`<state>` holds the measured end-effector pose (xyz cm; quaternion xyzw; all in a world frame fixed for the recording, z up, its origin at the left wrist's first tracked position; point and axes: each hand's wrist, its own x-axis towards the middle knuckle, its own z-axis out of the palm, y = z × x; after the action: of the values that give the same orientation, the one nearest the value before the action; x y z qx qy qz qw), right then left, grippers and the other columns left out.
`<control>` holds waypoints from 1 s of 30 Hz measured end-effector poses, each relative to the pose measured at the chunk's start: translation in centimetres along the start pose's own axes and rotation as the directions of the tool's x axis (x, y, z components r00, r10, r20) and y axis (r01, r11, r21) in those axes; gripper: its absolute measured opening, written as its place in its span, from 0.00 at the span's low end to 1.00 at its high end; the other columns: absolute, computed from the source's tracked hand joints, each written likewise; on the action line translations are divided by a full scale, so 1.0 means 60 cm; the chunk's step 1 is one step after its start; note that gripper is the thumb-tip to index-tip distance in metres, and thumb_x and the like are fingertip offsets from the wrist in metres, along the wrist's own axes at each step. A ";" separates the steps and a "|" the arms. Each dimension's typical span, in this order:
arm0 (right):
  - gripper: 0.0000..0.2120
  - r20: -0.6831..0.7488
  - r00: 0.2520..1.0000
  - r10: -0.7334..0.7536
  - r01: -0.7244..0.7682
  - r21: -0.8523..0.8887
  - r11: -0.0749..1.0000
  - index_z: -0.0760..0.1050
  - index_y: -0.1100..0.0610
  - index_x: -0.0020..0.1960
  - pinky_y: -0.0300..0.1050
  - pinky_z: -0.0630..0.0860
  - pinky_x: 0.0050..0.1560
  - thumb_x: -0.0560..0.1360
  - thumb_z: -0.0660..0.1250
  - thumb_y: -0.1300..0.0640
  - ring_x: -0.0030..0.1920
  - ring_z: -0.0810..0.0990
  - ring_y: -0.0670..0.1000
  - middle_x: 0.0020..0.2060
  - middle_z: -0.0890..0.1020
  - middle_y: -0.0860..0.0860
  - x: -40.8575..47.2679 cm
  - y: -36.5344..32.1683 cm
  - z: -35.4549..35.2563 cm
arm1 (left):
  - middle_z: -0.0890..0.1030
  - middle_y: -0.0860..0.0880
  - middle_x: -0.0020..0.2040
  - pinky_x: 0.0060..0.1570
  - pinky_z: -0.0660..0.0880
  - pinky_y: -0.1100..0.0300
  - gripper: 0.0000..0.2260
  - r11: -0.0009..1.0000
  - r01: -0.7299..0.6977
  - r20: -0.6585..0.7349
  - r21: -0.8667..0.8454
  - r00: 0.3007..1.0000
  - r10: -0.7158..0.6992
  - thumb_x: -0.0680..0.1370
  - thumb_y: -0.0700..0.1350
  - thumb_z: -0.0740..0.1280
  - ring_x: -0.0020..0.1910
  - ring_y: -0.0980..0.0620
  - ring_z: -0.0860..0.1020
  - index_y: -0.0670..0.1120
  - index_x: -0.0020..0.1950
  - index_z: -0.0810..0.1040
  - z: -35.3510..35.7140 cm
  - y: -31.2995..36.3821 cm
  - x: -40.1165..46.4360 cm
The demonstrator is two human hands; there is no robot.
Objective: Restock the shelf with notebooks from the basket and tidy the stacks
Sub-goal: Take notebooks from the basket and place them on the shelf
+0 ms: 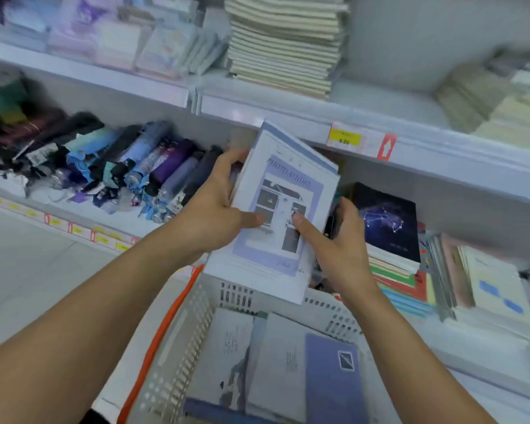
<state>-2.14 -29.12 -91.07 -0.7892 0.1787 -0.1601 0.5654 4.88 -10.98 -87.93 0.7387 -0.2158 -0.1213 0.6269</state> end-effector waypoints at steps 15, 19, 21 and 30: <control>0.16 0.342 0.935 -0.092 -0.142 0.600 0.788 0.73 0.47 0.65 0.47 0.80 0.23 0.80 0.63 0.59 0.35 0.84 0.66 0.53 0.85 0.58 -0.052 -0.186 0.010 | 0.82 0.60 0.58 0.49 0.82 0.50 0.22 0.862 -0.185 -0.144 -0.472 0.981 0.132 0.80 0.44 0.64 0.55 0.51 0.83 0.63 0.70 0.68 -0.071 0.100 0.010; 0.10 0.227 0.965 -0.132 -0.070 0.706 0.704 0.73 0.58 0.62 0.39 0.80 0.27 0.82 0.61 0.62 0.33 0.85 0.58 0.52 0.85 0.58 0.040 -0.258 -0.010 | 0.79 0.57 0.63 0.55 0.79 0.49 0.24 0.796 -0.232 -0.239 -0.559 0.964 0.114 0.78 0.57 0.59 0.59 0.50 0.80 0.61 0.74 0.62 -0.079 0.125 0.026; 0.06 0.172 0.978 -0.118 -0.046 0.729 0.683 0.74 0.61 0.57 0.35 0.77 0.24 0.82 0.61 0.64 0.28 0.83 0.51 0.45 0.84 0.58 0.117 -0.309 -0.031 | 0.79 0.53 0.63 0.55 0.79 0.49 0.22 0.797 -0.237 -0.315 -0.555 0.947 0.062 0.77 0.58 0.59 0.60 0.48 0.80 0.55 0.70 0.69 -0.089 0.128 0.031; 0.05 0.126 0.986 -0.106 0.013 0.582 0.813 0.72 0.64 0.57 0.42 0.83 0.32 0.83 0.60 0.65 0.38 0.86 0.60 0.57 0.75 0.63 0.360 -0.465 -0.043 | 0.83 0.50 0.57 0.53 0.80 0.49 0.19 0.859 -0.144 -0.287 -0.491 0.958 -0.004 0.78 0.58 0.58 0.53 0.51 0.83 0.50 0.62 0.78 -0.073 0.117 0.054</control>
<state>18.62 -32.97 -62.67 -0.5946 0.0532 -0.1639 0.7853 8.54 -9.52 -79.94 0.5490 -0.1131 -0.0455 0.8269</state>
